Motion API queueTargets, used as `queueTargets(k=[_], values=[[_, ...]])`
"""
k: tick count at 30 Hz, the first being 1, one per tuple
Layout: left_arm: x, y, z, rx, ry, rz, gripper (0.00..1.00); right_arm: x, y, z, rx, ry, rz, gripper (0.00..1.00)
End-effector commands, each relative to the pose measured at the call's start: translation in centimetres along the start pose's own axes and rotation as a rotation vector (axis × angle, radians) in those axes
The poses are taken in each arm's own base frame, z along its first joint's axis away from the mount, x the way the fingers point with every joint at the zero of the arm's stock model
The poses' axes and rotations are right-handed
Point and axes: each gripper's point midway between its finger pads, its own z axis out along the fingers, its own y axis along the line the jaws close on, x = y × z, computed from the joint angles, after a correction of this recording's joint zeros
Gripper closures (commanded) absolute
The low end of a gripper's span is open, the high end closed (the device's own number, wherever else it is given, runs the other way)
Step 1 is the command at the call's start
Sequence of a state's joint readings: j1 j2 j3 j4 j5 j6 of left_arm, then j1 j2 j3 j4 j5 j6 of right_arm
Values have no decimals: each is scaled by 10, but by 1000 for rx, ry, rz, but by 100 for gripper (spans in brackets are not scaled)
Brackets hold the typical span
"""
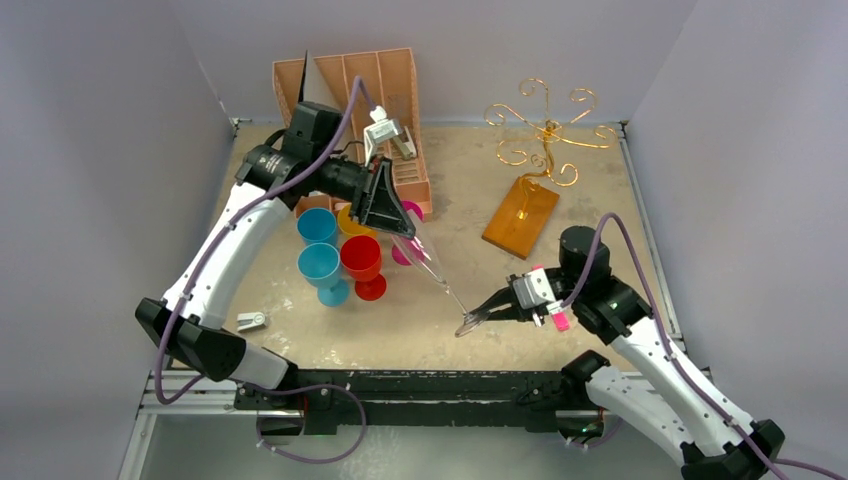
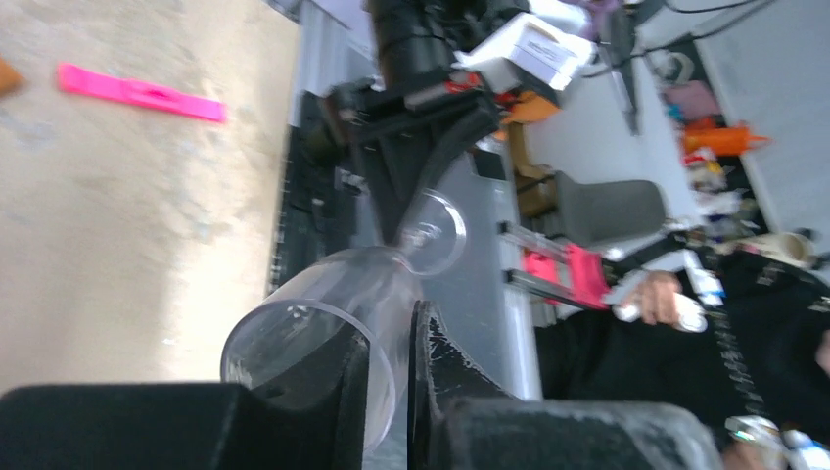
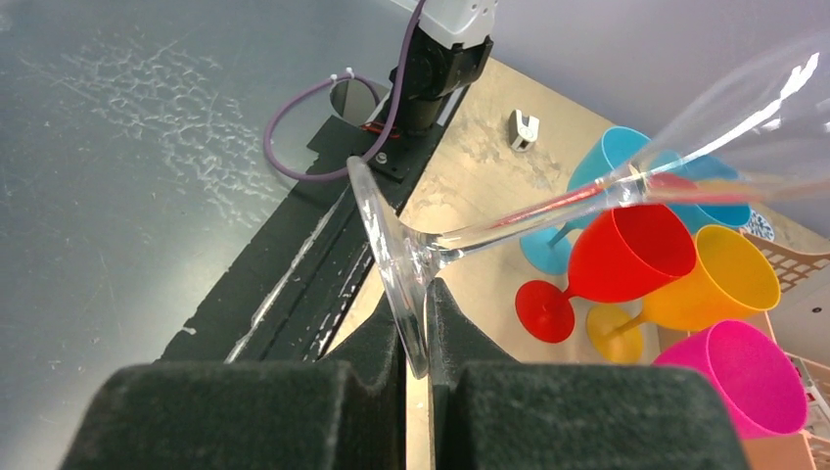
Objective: Take the wine glass off the wine glass rack
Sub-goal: Place the wine glass at the center of the board.
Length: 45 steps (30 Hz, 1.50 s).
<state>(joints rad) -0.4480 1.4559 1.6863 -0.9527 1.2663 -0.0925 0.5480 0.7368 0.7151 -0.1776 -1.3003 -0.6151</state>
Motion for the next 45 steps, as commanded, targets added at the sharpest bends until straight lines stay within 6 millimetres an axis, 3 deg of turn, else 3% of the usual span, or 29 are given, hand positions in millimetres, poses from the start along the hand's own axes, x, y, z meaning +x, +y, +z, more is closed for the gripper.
queueTargets(k=[1, 5, 9, 15, 18, 24, 28, 31, 35, 38, 41, 43, 45], values=[[7, -7, -1, -38, 15, 44, 100, -1, -18, -4, 72, 42, 0, 100], [11, -13, -2, -23, 16, 62, 100, 0, -20, -4, 84, 47, -4, 100], [11, -9, -4, -78, 5, 73, 100, -8, -21, -4, 94, 22, 4, 73], [12, 5, -6, -155, 8, 41, 100, -9, -14, -3, 71, 15, 114, 55], [18, 13, -5, -179, 23, 7, 100, -9, 6, -5, 6, 34, 150, 40], [12, 6, -9, -197, 11, 29, 100, -2, 8, -7, 20, 71, 176, 35], [16, 15, -8, -249, 26, -2, 100, 7, -18, -9, 164, 108, 259, 34], [24, 19, 5, -332, 88, 13, 100, 5, -44, -13, 328, 76, 335, 30], [40, 38, 10, -489, 168, 13, 100, 2, -66, -21, 491, 20, 363, 28], [41, 50, 8, -569, 138, -17, 100, 9, -81, -30, 618, 21, 437, 28], [52, 69, 12, -647, 142, -40, 100, 29, -96, -55, 860, 67, 649, 16], [63, 76, 22, -685, 204, -46, 100, 47, -106, -80, 1053, 134, 726, 20], [72, 78, 36, -714, 259, -34, 100, 50, -108, -89, 1104, 173, 750, 22]])
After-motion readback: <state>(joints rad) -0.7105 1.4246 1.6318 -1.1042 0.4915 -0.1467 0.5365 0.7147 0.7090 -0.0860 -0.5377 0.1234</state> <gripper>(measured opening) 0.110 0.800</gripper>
